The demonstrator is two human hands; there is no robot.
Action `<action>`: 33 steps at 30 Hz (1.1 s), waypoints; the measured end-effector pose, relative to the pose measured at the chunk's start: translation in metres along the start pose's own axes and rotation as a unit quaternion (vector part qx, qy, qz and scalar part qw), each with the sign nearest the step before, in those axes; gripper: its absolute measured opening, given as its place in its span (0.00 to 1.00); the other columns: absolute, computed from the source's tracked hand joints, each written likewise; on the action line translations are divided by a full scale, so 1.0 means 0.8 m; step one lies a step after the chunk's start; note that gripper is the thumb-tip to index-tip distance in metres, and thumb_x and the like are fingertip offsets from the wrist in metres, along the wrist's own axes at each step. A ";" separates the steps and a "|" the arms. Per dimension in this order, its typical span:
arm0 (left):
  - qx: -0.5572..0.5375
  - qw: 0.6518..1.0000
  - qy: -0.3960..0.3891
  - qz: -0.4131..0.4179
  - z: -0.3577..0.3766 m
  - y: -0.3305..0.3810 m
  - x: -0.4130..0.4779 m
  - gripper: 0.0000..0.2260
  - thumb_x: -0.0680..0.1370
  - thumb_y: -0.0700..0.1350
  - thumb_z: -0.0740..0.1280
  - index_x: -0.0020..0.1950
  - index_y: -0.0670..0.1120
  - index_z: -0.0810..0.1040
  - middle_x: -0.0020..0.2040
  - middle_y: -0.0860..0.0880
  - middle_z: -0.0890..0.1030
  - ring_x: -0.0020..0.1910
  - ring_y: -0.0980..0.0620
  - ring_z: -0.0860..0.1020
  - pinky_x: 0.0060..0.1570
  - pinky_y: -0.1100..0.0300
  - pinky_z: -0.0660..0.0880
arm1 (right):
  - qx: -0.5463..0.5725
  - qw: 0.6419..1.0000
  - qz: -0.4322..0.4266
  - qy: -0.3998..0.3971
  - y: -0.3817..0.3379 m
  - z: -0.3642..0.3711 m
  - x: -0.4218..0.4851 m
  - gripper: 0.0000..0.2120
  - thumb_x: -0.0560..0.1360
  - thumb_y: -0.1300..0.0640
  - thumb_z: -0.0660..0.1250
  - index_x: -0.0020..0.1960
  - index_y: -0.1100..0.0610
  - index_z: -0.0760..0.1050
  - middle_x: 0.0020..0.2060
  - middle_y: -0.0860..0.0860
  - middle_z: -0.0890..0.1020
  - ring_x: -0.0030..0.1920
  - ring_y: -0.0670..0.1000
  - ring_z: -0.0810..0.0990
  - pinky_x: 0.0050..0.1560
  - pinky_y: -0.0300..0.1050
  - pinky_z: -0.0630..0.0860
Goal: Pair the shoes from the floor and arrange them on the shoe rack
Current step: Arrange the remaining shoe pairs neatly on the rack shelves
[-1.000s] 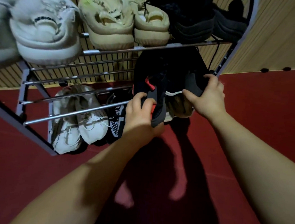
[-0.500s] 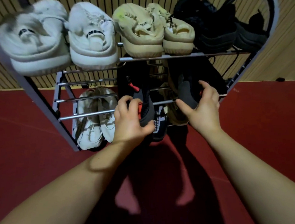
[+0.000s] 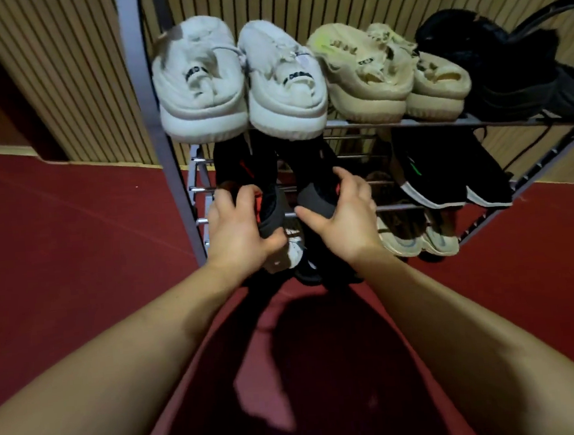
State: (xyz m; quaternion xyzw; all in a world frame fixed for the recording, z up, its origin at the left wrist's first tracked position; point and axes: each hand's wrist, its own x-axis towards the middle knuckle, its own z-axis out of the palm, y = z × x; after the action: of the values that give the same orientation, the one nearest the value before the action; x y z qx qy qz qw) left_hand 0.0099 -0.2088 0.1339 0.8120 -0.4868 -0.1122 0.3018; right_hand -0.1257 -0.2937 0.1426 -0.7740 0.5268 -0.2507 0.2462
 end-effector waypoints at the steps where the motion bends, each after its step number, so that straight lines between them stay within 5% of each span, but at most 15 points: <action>1: 0.011 1.000 -0.007 -0.009 -0.005 -0.006 0.002 0.32 0.69 0.52 0.72 0.69 0.45 0.64 0.63 0.40 0.63 0.65 0.37 0.63 0.65 0.51 0.61 | 0.003 1.000 0.001 -0.015 -0.007 0.008 0.000 0.42 0.69 0.42 0.71 0.75 0.52 0.55 0.72 0.57 0.58 0.70 0.60 0.61 0.70 0.53 0.60; 10: 0.114 0.984 -0.137 0.018 -0.027 -0.027 0.024 0.46 0.67 0.58 0.74 0.76 0.51 0.50 0.74 0.38 0.50 0.74 0.35 0.47 0.73 0.46 0.50 | -0.008 0.987 -0.027 -0.160 -0.003 0.009 0.001 0.45 0.72 0.50 0.70 0.77 0.51 0.43 0.76 0.54 0.46 0.76 0.56 0.49 0.74 0.48 0.50; 12: 0.174 0.974 -0.144 0.009 -0.029 -0.020 0.026 0.47 0.69 0.62 0.70 0.77 0.53 0.44 0.76 0.38 0.46 0.74 0.35 0.42 0.74 0.44 0.43 | 0.014 0.982 -0.054 -0.182 0.005 -0.001 0.000 0.43 0.73 0.52 0.69 0.77 0.50 0.44 0.77 0.54 0.47 0.76 0.54 0.48 0.75 0.47 0.50; 15: 0.249 0.961 -0.105 0.054 -0.025 0.004 0.022 0.43 0.73 0.66 0.62 0.77 0.52 0.40 0.75 0.38 0.52 0.74 0.36 0.50 0.71 0.40 0.41 | -0.031 0.990 -0.079 -0.115 0.022 -0.018 0.007 0.37 0.75 0.49 0.67 0.77 0.51 0.50 0.75 0.55 0.57 0.75 0.55 0.55 0.72 0.48 0.54; 20: 0.196 0.962 -0.060 0.183 0.005 0.044 0.027 0.34 0.75 0.68 0.51 0.77 0.56 0.50 0.77 0.43 0.50 0.76 0.40 0.44 0.71 0.40 0.43 | -0.157 0.974 0.142 0.080 0.073 -0.078 0.039 0.35 0.75 0.40 0.63 0.76 0.50 0.53 0.74 0.58 0.56 0.74 0.60 0.54 0.70 0.56 0.56; 22: 0.229 0.948 -0.058 0.211 0.023 0.047 0.028 0.34 0.73 0.69 0.44 0.76 0.56 0.55 0.76 0.44 0.58 0.76 0.40 0.49 0.70 0.38 0.41 | -0.157 0.964 0.205 0.058 0.095 -0.097 0.048 0.37 0.74 0.39 0.63 0.76 0.50 0.51 0.75 0.59 0.54 0.74 0.61 0.54 0.70 0.57 0.56; 26: 0.256 0.943 -0.026 0.211 0.044 0.039 0.029 0.33 0.72 0.67 0.45 0.71 0.54 0.69 0.63 0.43 0.77 0.68 0.40 0.68 0.68 0.36 0.53 | -0.178 0.956 0.234 -0.010 0.122 -0.105 0.062 0.41 0.73 0.38 0.64 0.77 0.49 0.48 0.76 0.61 0.49 0.74 0.63 0.50 0.72 0.56 0.53; 33: 0.251 0.947 -0.022 0.198 0.045 0.038 0.033 0.29 0.75 0.68 0.51 0.74 0.59 0.61 0.69 0.47 0.72 0.71 0.43 0.63 0.70 0.42 0.51 | -0.214 0.954 0.211 0.003 0.146 -0.105 0.071 0.38 0.74 0.41 0.66 0.76 0.53 0.53 0.71 0.63 0.58 0.71 0.65 0.59 0.69 0.56 0.59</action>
State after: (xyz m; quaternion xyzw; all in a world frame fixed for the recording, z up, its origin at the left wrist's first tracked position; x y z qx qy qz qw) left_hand -0.0158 -0.2550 0.1265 0.7463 -0.6564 0.0580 0.0938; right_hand -0.2431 -0.3949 0.1377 -0.6793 0.7199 -0.0765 0.1203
